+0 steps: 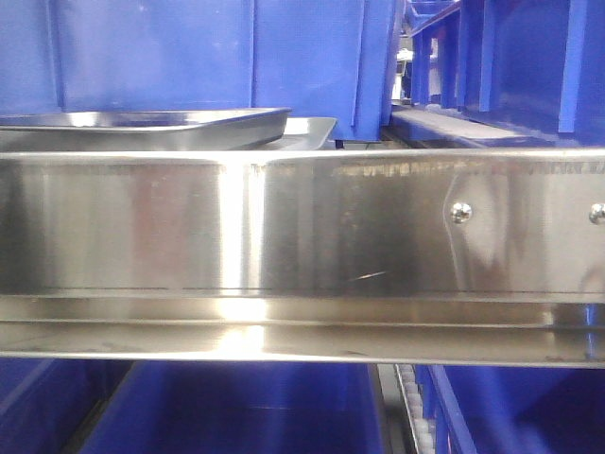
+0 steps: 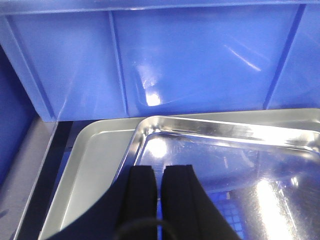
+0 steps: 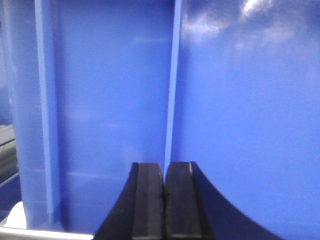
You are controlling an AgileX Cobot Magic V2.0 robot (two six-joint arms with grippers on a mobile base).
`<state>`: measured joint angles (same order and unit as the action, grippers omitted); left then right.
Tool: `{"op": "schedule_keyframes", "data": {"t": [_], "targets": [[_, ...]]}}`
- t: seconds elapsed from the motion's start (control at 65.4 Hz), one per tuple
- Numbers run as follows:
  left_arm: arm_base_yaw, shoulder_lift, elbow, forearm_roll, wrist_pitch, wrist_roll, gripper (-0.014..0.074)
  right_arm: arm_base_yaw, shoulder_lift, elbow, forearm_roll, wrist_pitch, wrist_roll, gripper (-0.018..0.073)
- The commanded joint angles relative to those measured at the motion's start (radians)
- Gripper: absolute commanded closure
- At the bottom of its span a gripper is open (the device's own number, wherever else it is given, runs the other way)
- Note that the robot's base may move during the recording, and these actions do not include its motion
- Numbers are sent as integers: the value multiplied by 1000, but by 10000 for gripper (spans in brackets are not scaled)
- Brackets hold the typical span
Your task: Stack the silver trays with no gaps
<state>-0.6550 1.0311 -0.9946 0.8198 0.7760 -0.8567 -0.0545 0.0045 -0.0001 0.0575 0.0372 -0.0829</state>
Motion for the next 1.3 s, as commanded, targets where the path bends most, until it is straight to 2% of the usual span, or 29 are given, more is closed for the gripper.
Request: {"op": "schedule_keyframes", "data": {"t": [0.0, 0.734, 1.01, 1.071, 1.132, 1.224, 1.285], "targets": [[-5, -2, -2, 4, -8, 2, 572, -5, -5, 0, 2, -15, -6, 628], [-5, -2, -2, 4, -8, 2, 572, -5, -5, 0, 2, -15, -6, 628], [-2, -2, -2, 2, -106, 0, 572, -5, -5, 0, 2, -15, -6, 628], [18, -2, 0, -21, -138, -21, 572, -5, -5, 0, 2, -15, -6, 628], [65, -12, 5, -82, -205, -44, 572, -5, -5, 0, 2, -15, -6, 628], [156, -47, 21, -255, -298, -44, 572, -5, -5, 0, 2, -15, -6, 628], [214, -90, 48, -339, -351, -44, 572, -5, -5, 0, 2, -15, -6, 628]]}}
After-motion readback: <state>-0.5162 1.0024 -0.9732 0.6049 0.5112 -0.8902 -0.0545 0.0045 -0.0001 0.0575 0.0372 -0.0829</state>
